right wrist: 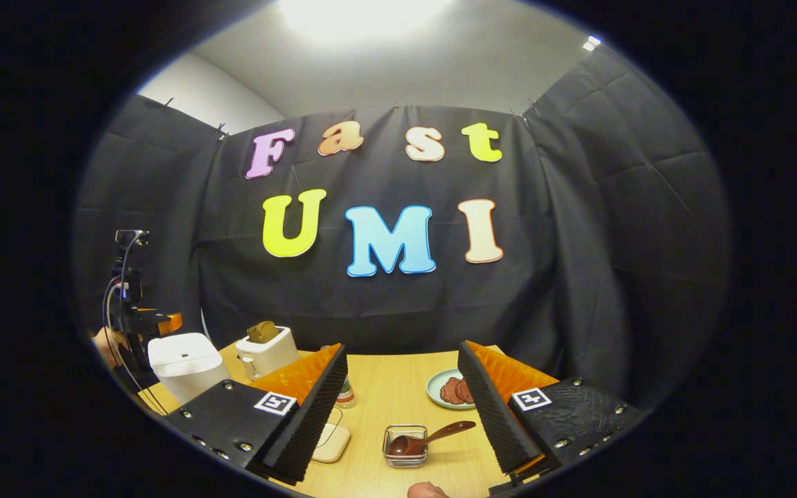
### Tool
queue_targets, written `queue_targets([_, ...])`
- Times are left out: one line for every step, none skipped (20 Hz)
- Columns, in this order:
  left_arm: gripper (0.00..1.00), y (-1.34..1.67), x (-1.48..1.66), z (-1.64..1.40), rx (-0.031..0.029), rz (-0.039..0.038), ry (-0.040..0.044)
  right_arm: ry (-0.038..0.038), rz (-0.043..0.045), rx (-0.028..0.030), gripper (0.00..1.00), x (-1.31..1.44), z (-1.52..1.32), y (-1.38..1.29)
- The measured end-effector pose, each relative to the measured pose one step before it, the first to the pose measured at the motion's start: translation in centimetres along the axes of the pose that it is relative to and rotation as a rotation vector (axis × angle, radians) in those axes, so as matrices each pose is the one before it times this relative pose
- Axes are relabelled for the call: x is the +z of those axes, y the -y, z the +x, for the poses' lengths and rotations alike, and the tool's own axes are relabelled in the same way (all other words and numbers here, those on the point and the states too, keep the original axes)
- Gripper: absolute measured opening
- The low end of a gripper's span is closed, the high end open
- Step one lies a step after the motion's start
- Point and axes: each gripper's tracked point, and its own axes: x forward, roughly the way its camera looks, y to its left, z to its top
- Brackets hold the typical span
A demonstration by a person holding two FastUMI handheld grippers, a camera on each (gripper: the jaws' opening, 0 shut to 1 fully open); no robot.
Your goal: Close the left gripper, press the button to open the rice cooker; take a wooden spoon from the chopstick holder with the right hand, scoop a spoonful of rice and pour it into the rice cooker, then put the wooden spoon back into the chopstick holder.
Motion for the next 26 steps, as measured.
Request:
queue_targets([0.99,0.413,0.698,-1.564,-0.01743,-0.00579,0.02278,0.00567,0.00347,0.01001,0.98,0.371,0.099,-0.575])
queue_targets([0.99,0.248,0.671,-1.302,-0.01264,-0.01142,0.02136,0.00835,0.00355,0.00690,0.98,0.438,0.076,-0.332])
queue_targets([0.99,0.548,0.650,-1.264,-0.01467,-0.01677,0.02037,0.01021,0.00060,0.00689,0.98,0.493,0.094,-0.297])
queue_targets([0.97,0.478,0.478,-1.137,-0.00952,-0.02239,0.01485,0.02052,-0.00130,0.00436,0.98,0.455,0.003,-0.247])
queue_targets([0.97,0.916,0.686,-1.158,-0.01722,-0.02152,0.01777,0.01913,-0.00700,-0.00436,0.98,0.408,0.022,-0.040])
queue_targets([0.97,0.702,0.284,-1.102,-0.01131,-0.01253,0.01660,0.00586,-0.00647,-0.00685,0.98,-0.202,-0.089,0.023])
queue_targets([0.99,0.371,0.290,-1.268,-0.00487,-0.00059,0.02005,0.00330,-0.00460,-0.00673,0.97,-0.147,-0.100,-0.033])
queue_targets([0.99,0.520,0.289,-1.034,-0.01111,0.00628,0.02092,0.00103,-0.00100,-0.00312,0.98,-0.063,-0.158,-0.230])
queue_targets([0.99,0.737,0.192,-1.048,-0.00913,0.00612,0.02640,0.00656,0.00216,-0.00129,0.97,0.050,-0.173,-0.229])
queue_targets([0.97,0.882,0.161,-1.009,-0.01837,-0.00092,0.02155,0.00862,0.00381,0.00215,0.98,0.128,-0.301,-0.168])
queue_targets([0.99,0.872,0.112,-1.090,-0.01462,-0.00075,0.02254,0.01033,0.00350,0.00643,0.98,0.112,-0.194,-0.374])
queue_targets([0.99,0.547,0.312,-0.847,-0.00707,0.00087,0.02328,0.00848,0.00022,0.00035,0.98,-0.009,-0.181,-0.047])
queue_targets([0.99,0.493,0.245,-0.789,-0.00211,0.00172,0.02102,0.00539,-0.00518,-0.00156,0.98,-0.087,-0.133,-0.087])
queue_targets([0.96,0.299,0.329,-0.701,-0.00259,0.00296,0.01627,0.00258,-0.00628,-0.00310,0.97,-0.180,-0.124,-0.107])
queue_targets([0.96,0.536,0.306,-0.532,-0.00609,0.00378,0.01271,0.00454,-0.00576,-0.00097,0.97,-0.019,-0.098,-0.119])
queue_targets([0.99,0.320,0.095,-0.323,-0.00617,0.00017,0.00470,0.00389,-0.00076,-0.00092,0.98,0.161,0.048,-0.145])
queue_targets([0.94,0.366,-0.064,-0.213,-0.00530,0.00158,-0.00054,0.00177,0.00341,0.00493,0.98,0.041,-0.071,-0.304])
queue_targets([0.96,0.164,0.255,-0.130,-0.00282,0.00536,0.00405,0.00091,0.00374,0.00480,0.97,0.187,0.001,-0.217])
queue_targets([0.96,0.010,0.385,-0.179,0.00227,0.00785,0.00687,-0.00018,0.00260,-0.00016,0.98,0.089,0.042,-0.053])
queue_targets([0.97,0.070,0.415,-0.174,-0.00206,0.00462,0.00718,-0.00020,0.00039,0.00084,0.98,0.121,-0.060,0.021])
queue_targets([0.96,0.172,0.361,-0.246,-0.00179,0.00643,0.00995,0.00345,0.00051,0.00052,0.98,0.215,0.049,-0.017])
queue_targets([0.96,-0.001,0.474,-0.132,-0.00001,0.01090,0.00908,0.00099,0.00043,-0.00243,0.98,0.219,-0.137,0.129])
queue_targets([0.99,0.059,0.417,-0.185,-0.00087,0.01192,0.00892,-0.00108,0.00081,-0.00253,0.97,0.052,-0.021,0.103])
queue_targets([0.99,0.069,0.332,-0.204,-0.00353,0.01133,0.00545,-0.00341,0.00114,-0.00296,0.97,-0.026,-0.023,0.031])
queue_targets([0.96,0.152,0.258,-0.244,0.00031,0.00608,0.00560,-0.00556,0.00087,-0.00166,0.97,-0.121,-0.041,0.046])
queue_targets([0.99,0.195,0.148,-0.067,-0.00489,-0.00178,0.00159,-0.00295,0.00021,-0.00232,0.97,-0.034,-0.112,0.074])
